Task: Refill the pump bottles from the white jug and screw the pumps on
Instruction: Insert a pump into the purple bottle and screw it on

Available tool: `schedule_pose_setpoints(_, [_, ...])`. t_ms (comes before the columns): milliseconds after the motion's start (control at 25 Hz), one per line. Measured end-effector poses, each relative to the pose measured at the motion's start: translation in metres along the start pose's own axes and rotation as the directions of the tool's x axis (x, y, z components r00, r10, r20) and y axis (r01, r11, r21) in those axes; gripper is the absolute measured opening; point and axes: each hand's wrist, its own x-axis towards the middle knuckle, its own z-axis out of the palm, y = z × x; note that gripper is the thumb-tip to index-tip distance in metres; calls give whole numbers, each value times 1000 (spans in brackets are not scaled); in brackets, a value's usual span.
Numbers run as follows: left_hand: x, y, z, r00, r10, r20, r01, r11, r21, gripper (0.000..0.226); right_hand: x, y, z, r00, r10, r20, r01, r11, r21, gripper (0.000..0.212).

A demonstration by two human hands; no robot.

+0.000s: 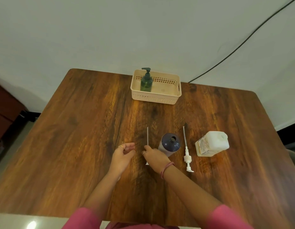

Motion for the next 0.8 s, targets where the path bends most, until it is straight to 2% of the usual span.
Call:
schedule_pose_setpoints(160, [-8, -3, 0, 1000, -3, 5, 3, 1000, 2, 24, 4, 8, 11, 997, -75, 18, 76, 996, -56, 37])
schedule_pose_setpoints(280, [-9, -6, -1, 999, 16, -43, -15, 1000, 11, 24, -2, 12, 6, 985, -150, -87, 154, 988, 33, 37])
schedule_pose_setpoints(360, [-7, -8, -2, 989, 57, -140, -55, 998, 18, 25, -14, 13, -11, 973, -89, -212, 160, 922, 351, 35])
schedule_pose_setpoints(440, [-1, -9, -3, 974, 87, -211, -83, 996, 29, 29, -32, 18, -38, 945, 31, -326, 202, 729, 654, 31])
schedule_pose_setpoints(480, [2, -9, -3, 975, 95, -202, -89, 995, 40, 34, -43, 23, -52, 914, 83, -396, 258, 634, 729, 29])
schedule_pose_setpoints(560, [7, -8, 5, 990, 110, -88, -100, 989, 112, 48, -65, 36, -79, 849, 171, -501, 368, 489, 791, 29])
schedule_pose_setpoints(600, [7, -6, 13, 992, 122, -13, -118, 976, 182, 55, -75, 45, -91, 816, 221, -534, 397, 457, 796, 29])
schedule_pose_setpoints(720, [3, 7, 50, 978, 144, 154, -193, 904, 381, 82, -95, 73, -115, 771, 323, -548, 368, 475, 799, 24])
schedule_pose_setpoints(800, [0, 17, 74, 969, 113, 219, -192, 902, 387, 98, -104, 87, -124, 756, 366, -542, 312, 526, 791, 26])
